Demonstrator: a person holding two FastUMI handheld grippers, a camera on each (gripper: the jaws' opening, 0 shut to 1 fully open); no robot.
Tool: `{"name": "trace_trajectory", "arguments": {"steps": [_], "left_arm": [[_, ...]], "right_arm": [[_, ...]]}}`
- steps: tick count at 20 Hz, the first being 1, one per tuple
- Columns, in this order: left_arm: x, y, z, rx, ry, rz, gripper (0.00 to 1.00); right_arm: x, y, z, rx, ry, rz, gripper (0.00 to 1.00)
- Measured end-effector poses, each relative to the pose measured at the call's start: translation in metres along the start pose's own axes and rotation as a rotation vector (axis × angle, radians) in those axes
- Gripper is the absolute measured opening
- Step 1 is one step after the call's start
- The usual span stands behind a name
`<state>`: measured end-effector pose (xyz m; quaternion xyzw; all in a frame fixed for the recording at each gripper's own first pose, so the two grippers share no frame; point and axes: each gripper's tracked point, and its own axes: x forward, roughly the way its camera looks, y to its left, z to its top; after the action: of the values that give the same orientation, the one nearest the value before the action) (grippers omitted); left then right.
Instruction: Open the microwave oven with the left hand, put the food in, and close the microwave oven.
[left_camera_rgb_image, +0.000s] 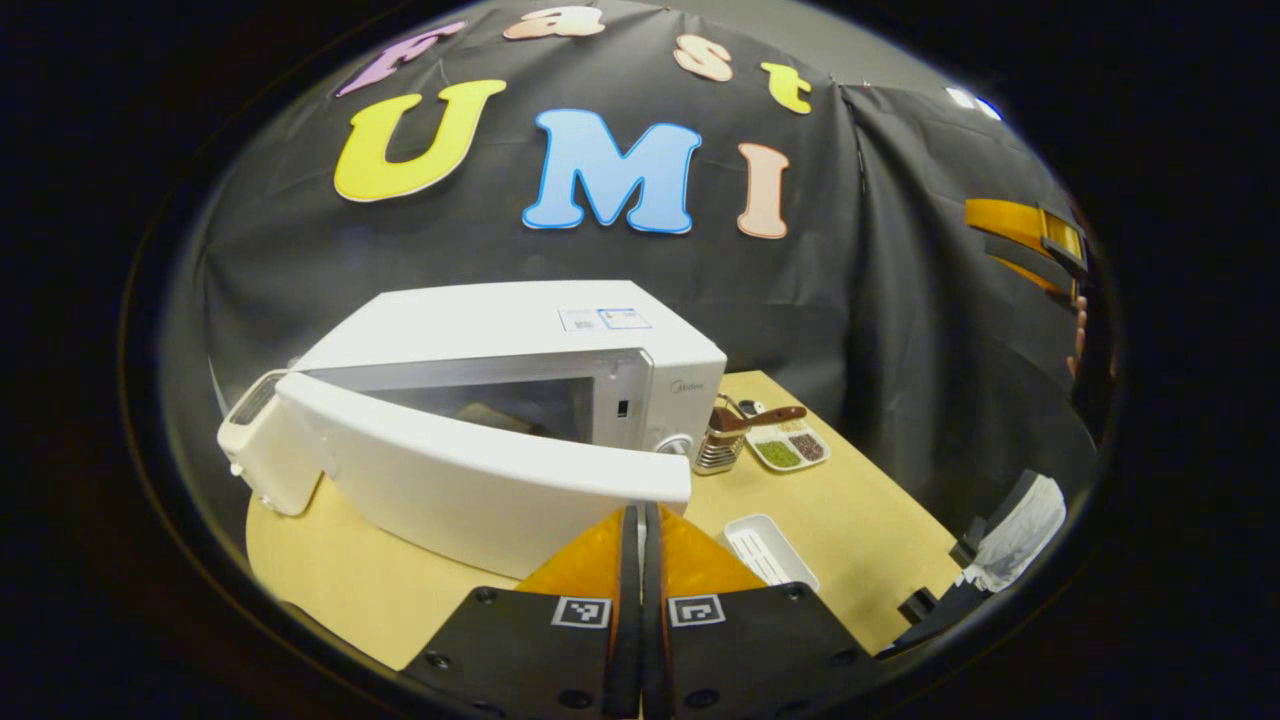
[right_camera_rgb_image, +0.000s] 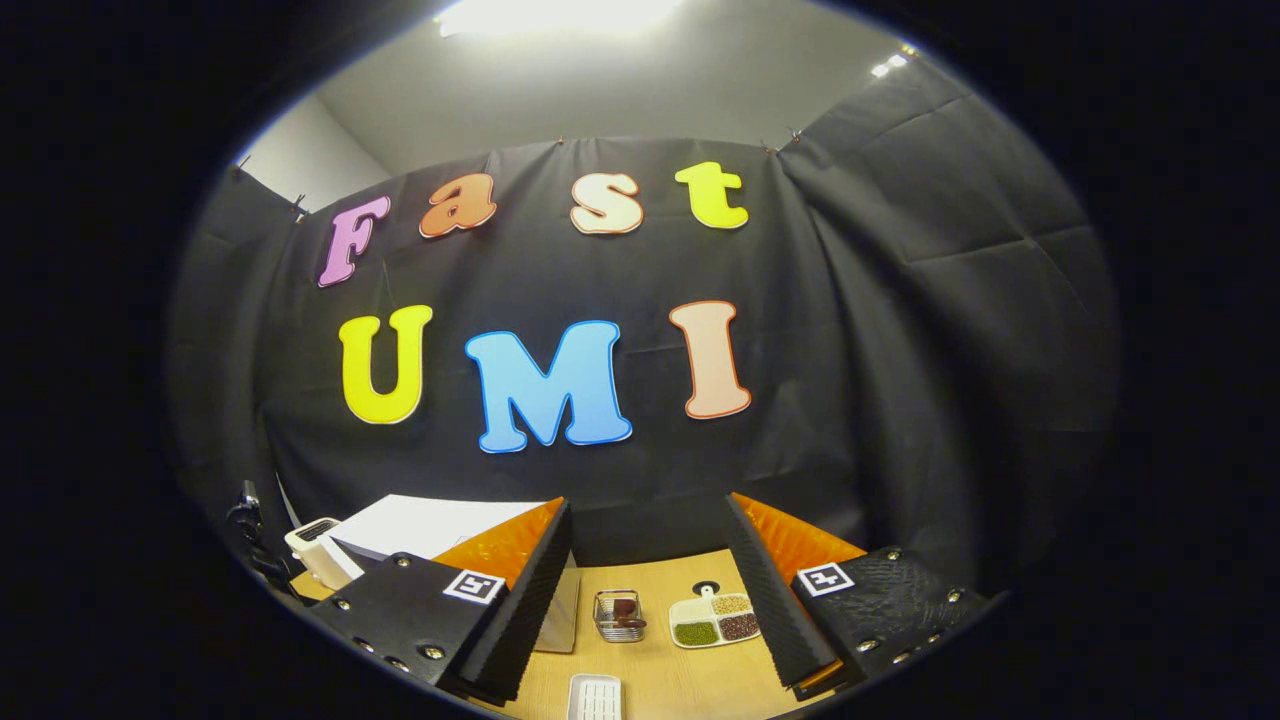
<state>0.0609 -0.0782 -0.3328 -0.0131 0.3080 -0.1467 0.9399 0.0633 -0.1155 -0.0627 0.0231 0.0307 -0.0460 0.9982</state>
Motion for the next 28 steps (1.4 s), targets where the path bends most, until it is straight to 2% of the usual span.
{"name": "trace_trajectory", "arguments": {"steps": [7, 10, 17, 19, 23, 28], "left_arm": [[0.04, 0.002, 0.019, -0.052, 0.002, 0.017, 0.07], [0.05, 0.013, 0.032, -0.03, -0.006, 0.054, 0.07], [0.088, 0.013, 0.046, -0.061, 0.002, 0.062, 0.07], [0.094, 0.023, 0.048, -0.068, 0.004, 0.096, 0.07], [0.102, 0.025, 0.046, -0.166, 0.022, 0.074, 0.07], [0.111, 0.031, 0.053, -0.121, 0.005, 0.091, 0.07]], "right_arm": [[0.001, -0.021, -0.001, -0.005, 0.012, -0.04, 0.9], [0.002, -0.026, -0.002, -0.006, 0.017, -0.052, 0.9], [0.01, -0.038, -0.003, -0.011, 0.021, -0.073, 0.9], [0.013, -0.04, -0.003, -0.004, 0.024, -0.078, 0.9], [0.018, -0.045, -0.001, -0.005, 0.012, -0.09, 0.9], [0.027, -0.042, 0.0, -0.008, 0.009, -0.078, 0.9]]}}
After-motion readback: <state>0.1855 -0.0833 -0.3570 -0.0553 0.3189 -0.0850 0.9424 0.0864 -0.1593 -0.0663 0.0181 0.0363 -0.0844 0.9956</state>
